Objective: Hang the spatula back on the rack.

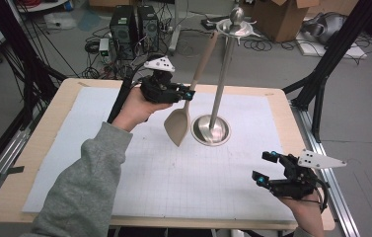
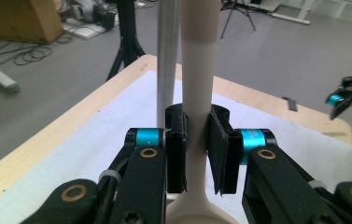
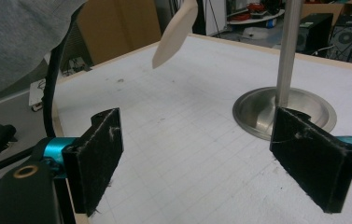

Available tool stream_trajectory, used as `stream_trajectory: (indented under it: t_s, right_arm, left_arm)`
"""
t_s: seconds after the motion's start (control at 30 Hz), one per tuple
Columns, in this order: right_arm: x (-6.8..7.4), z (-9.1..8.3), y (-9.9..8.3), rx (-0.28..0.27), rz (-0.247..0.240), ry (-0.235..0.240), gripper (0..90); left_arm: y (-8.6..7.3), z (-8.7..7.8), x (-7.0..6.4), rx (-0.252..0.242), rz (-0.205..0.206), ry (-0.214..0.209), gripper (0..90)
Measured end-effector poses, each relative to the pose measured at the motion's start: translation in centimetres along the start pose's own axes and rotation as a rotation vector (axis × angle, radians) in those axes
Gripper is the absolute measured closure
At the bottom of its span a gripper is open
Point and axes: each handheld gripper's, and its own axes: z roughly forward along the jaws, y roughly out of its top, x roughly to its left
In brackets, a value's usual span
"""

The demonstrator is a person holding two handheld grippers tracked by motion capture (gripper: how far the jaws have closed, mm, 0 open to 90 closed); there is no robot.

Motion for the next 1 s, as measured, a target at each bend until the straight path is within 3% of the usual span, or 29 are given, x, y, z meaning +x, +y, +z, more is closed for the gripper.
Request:
stream_trajectory:
  t_s: [0.37,0.47,1.0]
  right_arm:
    - [0.0,0.4,-0.1,0.017,-0.001,0.005,16.6]
    - [0.0,0.4,-0.3,0.018,0.009,0.001,16.6]
    - [0.1,0.2,-0.3,0.019,0.006,0.003,16.6]
  left_arm:
    - [-0.2,1.2,0.4,-0.016,-0.001,-0.018,77.5]
    - [-0.1,1.5,0.4,-0.015,-0.034,-0.029,76.8]
    - [-0.1,1.9,0.3,-0.026,-0.027,-0.006,71.9]
